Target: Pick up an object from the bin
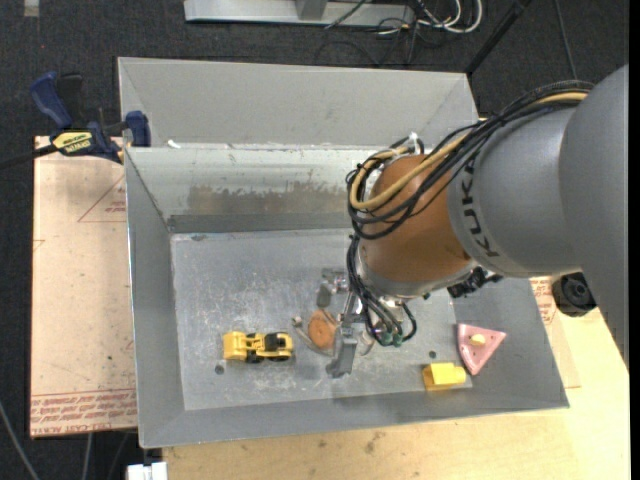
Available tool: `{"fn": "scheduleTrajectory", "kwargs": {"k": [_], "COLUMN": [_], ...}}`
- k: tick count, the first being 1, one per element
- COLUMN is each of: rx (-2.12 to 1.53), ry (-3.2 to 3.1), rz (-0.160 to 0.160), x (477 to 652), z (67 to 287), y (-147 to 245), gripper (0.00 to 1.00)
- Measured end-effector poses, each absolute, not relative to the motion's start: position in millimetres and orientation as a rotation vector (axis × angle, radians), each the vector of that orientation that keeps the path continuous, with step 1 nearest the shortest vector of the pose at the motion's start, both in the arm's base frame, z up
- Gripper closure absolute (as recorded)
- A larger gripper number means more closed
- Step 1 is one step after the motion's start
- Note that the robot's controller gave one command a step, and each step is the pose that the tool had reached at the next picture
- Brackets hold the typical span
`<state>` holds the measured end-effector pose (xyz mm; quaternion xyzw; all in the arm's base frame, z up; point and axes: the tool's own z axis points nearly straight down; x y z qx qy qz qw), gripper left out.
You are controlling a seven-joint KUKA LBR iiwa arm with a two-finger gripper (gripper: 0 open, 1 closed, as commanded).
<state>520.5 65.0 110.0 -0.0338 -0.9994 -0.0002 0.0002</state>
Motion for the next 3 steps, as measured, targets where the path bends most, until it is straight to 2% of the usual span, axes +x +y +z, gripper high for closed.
{"fn": "scheduleTrajectory", "kwargs": {"k": [1, 2, 3], "rx": [-0.072, -0.073, -0.003], "ry": [-3.143, -3.143, -3.142], "rz": [-0.001, -0.003, 0.003], "x": [534.4, 506.3, 517.4], "z": [95.0, 80.1, 73.0], "y": [83.9, 68.7, 104.1], "gripper": [0.00, 0.00, 0.00]}}
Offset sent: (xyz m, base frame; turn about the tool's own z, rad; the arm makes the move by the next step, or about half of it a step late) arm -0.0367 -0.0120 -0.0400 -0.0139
